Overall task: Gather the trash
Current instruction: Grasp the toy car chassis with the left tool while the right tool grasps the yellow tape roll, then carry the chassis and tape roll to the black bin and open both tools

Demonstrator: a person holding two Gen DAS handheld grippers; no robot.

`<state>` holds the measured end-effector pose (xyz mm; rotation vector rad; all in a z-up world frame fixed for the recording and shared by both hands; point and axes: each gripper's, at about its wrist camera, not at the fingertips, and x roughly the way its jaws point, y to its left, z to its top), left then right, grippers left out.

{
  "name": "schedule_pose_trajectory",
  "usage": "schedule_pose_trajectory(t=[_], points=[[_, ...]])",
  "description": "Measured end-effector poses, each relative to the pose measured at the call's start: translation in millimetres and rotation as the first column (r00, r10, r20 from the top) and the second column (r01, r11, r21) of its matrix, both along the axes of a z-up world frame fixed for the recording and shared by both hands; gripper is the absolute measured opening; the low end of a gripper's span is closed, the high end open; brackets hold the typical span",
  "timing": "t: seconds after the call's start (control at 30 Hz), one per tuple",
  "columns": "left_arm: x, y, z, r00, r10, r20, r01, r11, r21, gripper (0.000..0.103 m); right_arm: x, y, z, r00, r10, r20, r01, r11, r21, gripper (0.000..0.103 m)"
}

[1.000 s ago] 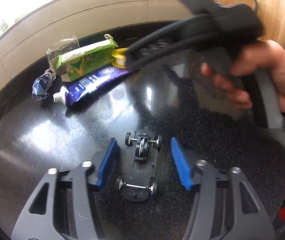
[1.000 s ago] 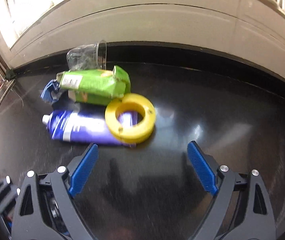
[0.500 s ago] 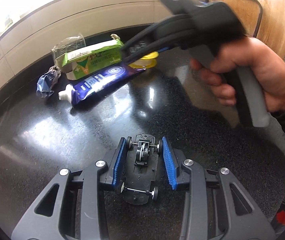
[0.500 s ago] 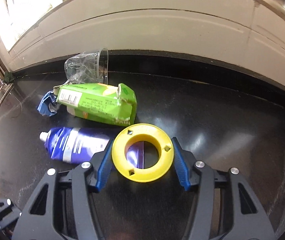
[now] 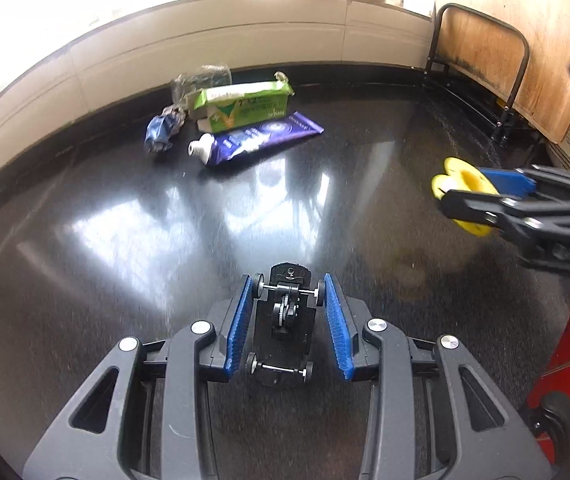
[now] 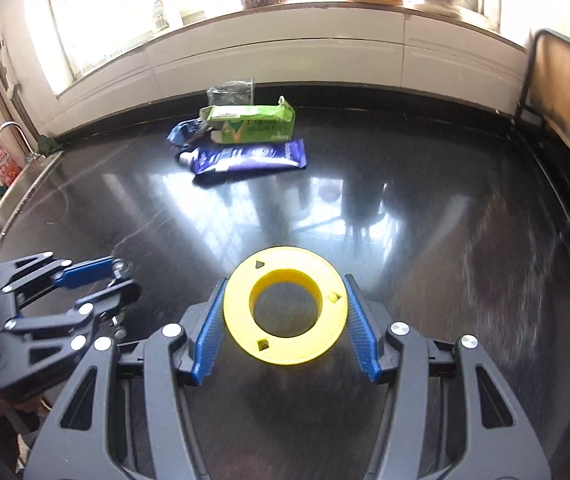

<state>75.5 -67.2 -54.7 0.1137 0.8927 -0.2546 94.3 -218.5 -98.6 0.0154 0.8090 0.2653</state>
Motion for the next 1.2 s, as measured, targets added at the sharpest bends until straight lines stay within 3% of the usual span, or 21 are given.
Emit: schedule_pose_trajectory(t=[0.27, 0.53, 0.8, 0.87, 1.0, 1.07, 1.2], points=[[-26, 13, -2, 1.0, 0.028, 0.007, -0.028, 1.0, 0.003, 0.036, -51, 5, -4, 1.0, -0.003, 0.006, 0.003, 1.0, 0.011, 0.055], [-38, 27, 9, 0.998, 0.059, 0.036, -0.059, 0.998, 0.0, 0.036, -53, 24, 4, 0.999, 0.027, 0.026, -0.027, 1.0, -0.001, 0.055], [-76, 82, 35, 0.981, 0.167, 0.102, -0.167, 0.986, -0.005, 0.036, -54, 102, 25, 0.981, 0.186, 0.061, -0.185, 0.983, -0.014, 0.055], [-91, 106, 43, 0.968, 0.219, 0.12, -0.22, 0.976, -0.01, 0.036, -56, 130, 29, 0.967, 0.244, 0.069, -0.243, 0.97, -0.015, 0.055], [-137, 169, 58, 0.918, 0.362, 0.161, -0.366, 0.931, -0.004, 0.036, -67, 205, 38, 0.92, 0.385, 0.075, -0.385, 0.923, -0.013, 0.055], [-165, 202, 61, 0.883, 0.439, 0.166, -0.445, 0.895, 0.0, 0.036, -76, 249, 40, 0.881, 0.467, 0.078, -0.467, 0.884, -0.012, 0.055], [-229, 270, 55, 0.785, 0.601, 0.151, -0.609, 0.793, 0.009, 0.036, -97, 335, 35, 0.791, 0.608, 0.065, -0.61, 0.793, -0.001, 0.055]])
